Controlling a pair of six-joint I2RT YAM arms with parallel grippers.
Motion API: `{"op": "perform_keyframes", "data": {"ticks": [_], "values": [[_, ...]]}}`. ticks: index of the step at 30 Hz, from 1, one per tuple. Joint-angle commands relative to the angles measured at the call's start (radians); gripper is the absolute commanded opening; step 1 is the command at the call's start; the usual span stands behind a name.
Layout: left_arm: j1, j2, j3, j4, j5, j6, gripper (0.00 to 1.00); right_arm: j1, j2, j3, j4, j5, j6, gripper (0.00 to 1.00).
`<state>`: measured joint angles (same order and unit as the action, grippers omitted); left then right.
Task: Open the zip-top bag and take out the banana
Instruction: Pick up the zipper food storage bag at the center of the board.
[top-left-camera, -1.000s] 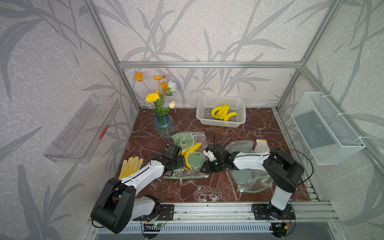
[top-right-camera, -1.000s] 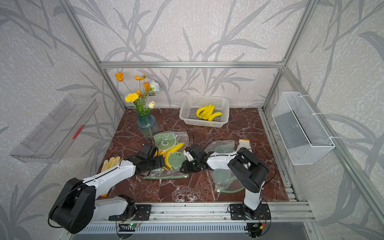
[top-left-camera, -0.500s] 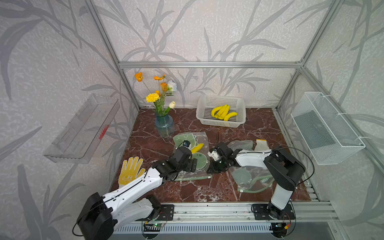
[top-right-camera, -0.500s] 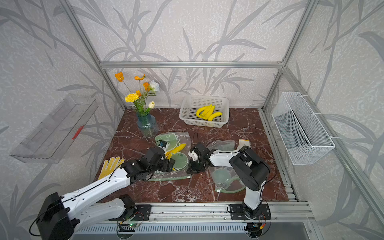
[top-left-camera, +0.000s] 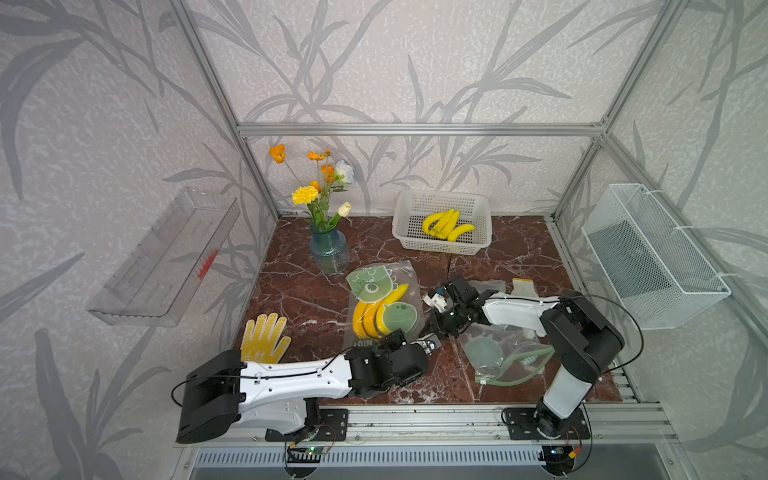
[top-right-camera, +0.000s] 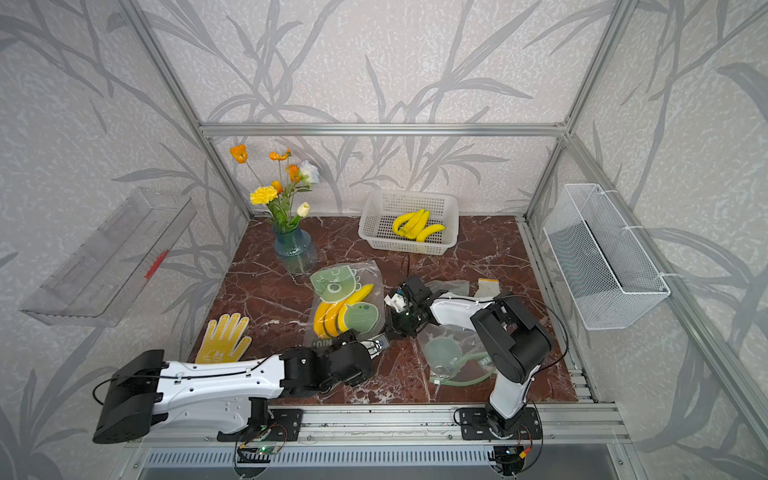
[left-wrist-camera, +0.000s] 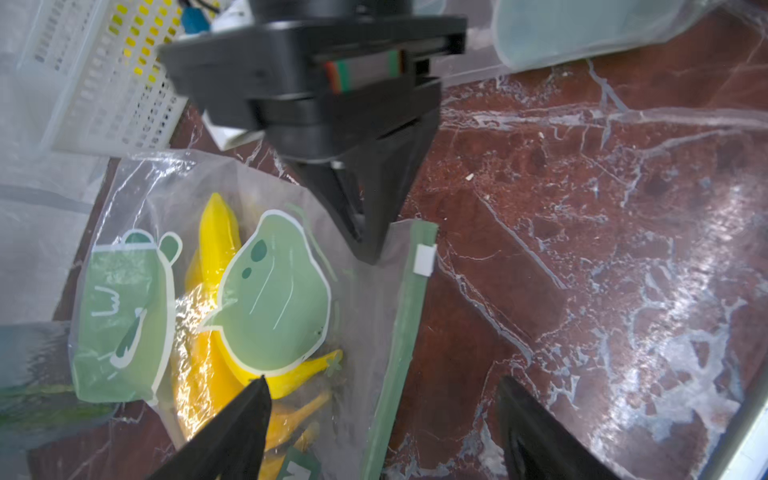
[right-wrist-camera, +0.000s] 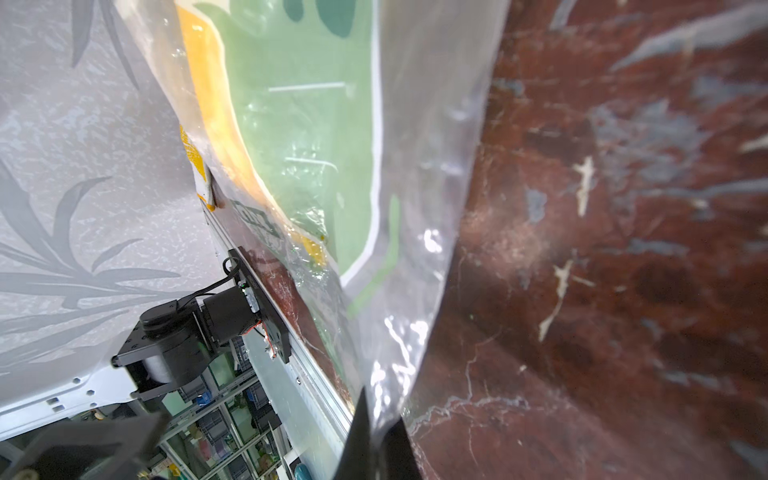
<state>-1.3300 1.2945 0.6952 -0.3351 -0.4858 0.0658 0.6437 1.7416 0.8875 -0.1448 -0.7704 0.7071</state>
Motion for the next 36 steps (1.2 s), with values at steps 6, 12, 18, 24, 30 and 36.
{"op": "perform_keyframes", "data": {"ticks": [6,12,18,24,30,36], "values": [[-0.081,0.206,0.081,0.045,-0.209,0.016,0.76,-0.019,-0.080,-0.071,0.065,-0.081,0.046,0.00],[-0.086,0.251,0.059,0.097,-0.253,0.009,0.74,-0.047,-0.112,-0.123,0.091,-0.115,0.064,0.02],[-0.102,0.347,0.067,0.134,-0.271,0.024,0.72,-0.072,-0.154,-0.170,0.108,-0.119,0.075,0.02],[-0.109,0.376,0.065,0.161,-0.312,0.004,0.71,-0.078,-0.149,-0.193,0.177,-0.140,0.121,0.02],[-0.109,0.424,0.074,0.190,-0.343,-0.011,0.60,-0.082,-0.152,-0.207,0.185,-0.153,0.128,0.02],[-0.108,0.433,0.069,0.191,-0.397,-0.052,0.47,-0.087,-0.154,-0.224,0.202,-0.162,0.141,0.02]]}}
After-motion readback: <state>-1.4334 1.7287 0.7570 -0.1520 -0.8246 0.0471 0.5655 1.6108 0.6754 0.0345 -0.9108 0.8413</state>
